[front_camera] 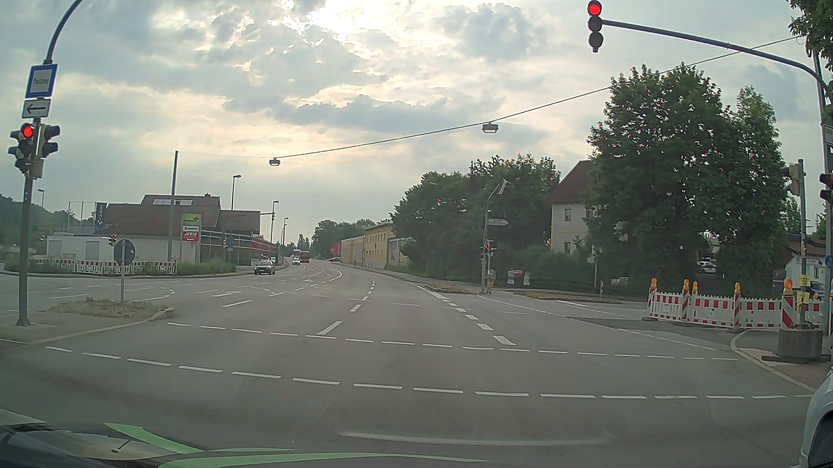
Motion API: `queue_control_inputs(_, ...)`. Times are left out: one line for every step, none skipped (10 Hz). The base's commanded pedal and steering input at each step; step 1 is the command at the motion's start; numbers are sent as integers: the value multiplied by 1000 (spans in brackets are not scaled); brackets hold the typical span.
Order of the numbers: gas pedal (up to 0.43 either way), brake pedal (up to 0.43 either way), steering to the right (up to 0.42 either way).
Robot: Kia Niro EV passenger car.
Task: Follow the waypoints while adhering to traffic rules and regulations
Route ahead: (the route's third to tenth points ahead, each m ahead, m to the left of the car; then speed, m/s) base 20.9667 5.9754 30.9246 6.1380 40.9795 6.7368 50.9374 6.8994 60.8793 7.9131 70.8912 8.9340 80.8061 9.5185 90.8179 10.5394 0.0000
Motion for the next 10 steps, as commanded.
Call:
queue_control_inputs(0,256,1)
queue_control_inputs(0,256,0)
queue_control_inputs(0,262,1)
queue_control_inputs(0,256,0)
queue_control_inputs(0,256,0)
queue_control_inputs(0,256,1)
queue_control_inputs(0,213,-1)
queue_control_inputs(0,0,-9)
queue_control_inputs(0,0,-14)
queue_control_inputs(0,0,-14)
